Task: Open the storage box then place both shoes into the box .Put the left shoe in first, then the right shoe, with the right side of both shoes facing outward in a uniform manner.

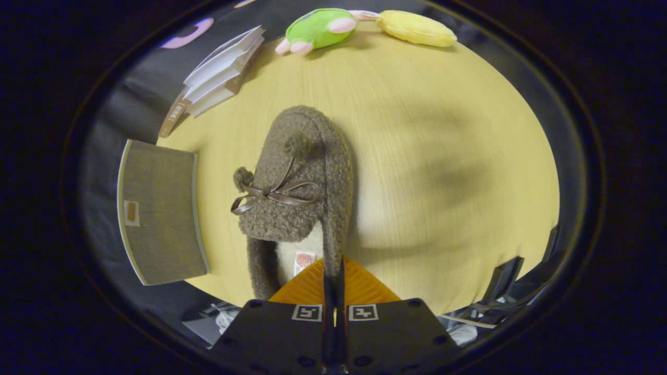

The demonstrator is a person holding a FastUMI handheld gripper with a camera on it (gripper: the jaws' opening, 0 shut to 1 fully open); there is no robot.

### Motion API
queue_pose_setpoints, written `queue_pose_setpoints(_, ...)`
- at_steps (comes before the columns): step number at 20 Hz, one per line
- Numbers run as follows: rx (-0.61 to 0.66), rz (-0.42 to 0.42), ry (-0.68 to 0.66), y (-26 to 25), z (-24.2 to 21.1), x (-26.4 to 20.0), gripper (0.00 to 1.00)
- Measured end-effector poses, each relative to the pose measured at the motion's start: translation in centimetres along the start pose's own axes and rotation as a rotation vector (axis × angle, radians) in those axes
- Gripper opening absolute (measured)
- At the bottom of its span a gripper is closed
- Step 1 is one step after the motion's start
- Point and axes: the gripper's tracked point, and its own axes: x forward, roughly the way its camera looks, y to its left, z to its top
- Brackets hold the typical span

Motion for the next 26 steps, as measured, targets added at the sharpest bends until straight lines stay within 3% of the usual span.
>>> queue_pose_setpoints(4, 0.061, 0.04, 0.003, 0.0, -0.1, -0.7, 0.05)
queue_pose_setpoints(8, 0.109, 0.14, -0.011, 1.9, 0.2, -2.6, 0.05)
queue_pose_setpoints(13, 0.097, 0.232, -0.022, 5.3, 0.0, -6.0, 0.05)
queue_pose_setpoints(22, -0.061, 0.454, 0.028, 18.5, -1.8, -15.8, 0.04)
queue_pose_setpoints(26, -0.154, 0.507, 0.042, 25.0, -1.9, -17.5, 0.04)
